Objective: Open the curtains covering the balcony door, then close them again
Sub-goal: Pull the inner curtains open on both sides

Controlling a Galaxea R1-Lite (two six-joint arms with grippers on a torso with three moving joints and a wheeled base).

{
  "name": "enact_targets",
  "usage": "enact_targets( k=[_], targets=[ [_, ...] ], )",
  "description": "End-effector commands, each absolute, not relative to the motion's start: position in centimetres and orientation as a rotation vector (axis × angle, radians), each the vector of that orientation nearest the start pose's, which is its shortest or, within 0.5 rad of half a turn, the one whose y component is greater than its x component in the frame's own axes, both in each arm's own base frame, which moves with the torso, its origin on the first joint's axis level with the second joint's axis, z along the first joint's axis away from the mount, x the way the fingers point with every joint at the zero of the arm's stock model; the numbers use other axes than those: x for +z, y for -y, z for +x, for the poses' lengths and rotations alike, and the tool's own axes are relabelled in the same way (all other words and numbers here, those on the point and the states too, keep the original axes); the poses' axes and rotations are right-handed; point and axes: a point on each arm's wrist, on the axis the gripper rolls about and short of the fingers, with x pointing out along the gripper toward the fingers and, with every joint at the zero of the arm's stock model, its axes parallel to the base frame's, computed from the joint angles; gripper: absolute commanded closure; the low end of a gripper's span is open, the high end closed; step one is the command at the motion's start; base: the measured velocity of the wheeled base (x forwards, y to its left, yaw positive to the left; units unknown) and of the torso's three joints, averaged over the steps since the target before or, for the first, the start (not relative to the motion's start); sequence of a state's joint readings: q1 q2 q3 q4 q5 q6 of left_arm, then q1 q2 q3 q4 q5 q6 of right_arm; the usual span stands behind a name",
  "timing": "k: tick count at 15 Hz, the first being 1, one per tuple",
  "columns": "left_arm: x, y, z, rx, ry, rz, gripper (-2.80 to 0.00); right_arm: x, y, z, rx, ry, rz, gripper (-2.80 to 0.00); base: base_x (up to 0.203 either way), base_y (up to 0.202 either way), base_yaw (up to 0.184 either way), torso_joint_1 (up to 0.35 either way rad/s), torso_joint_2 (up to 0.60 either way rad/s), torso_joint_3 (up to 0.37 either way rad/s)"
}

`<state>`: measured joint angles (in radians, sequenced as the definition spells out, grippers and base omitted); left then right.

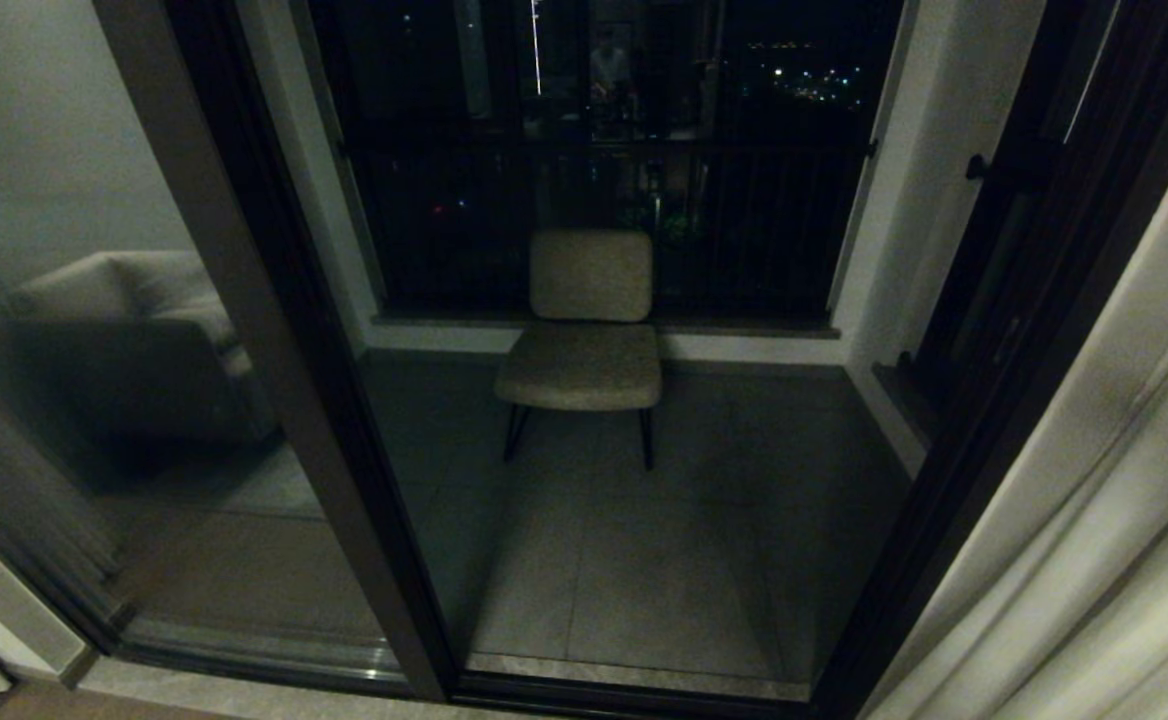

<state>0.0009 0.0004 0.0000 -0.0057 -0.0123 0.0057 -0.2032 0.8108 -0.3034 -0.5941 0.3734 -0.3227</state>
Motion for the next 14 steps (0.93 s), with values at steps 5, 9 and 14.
enact_targets(
  k=[5,9,14],
  targets=[
    [7.6,0.0,-2.3,-0.011,0.006,0.006,0.0,14.8,-0.5,4.6,0.234,0.059,-0.314,0.0,0.0,0.0,0.0,0.0,0.0,0.0],
    [7.6,0.0,-2.3,-0.011,0.006,0.006,0.0,12.3,-0.5,2.4,0.24,0.02,-0.255,0.0,0.0,0.0,0.0,0.0,0.0,0.0],
    [7.6,0.0,-2.3,-0.012,0.006,0.006,0.0,10.1,-0.3,0.4,0.182,-0.057,-0.244,0.0,0.0,0.0,0.0,0.0,0.0,0.0]
  ],
)
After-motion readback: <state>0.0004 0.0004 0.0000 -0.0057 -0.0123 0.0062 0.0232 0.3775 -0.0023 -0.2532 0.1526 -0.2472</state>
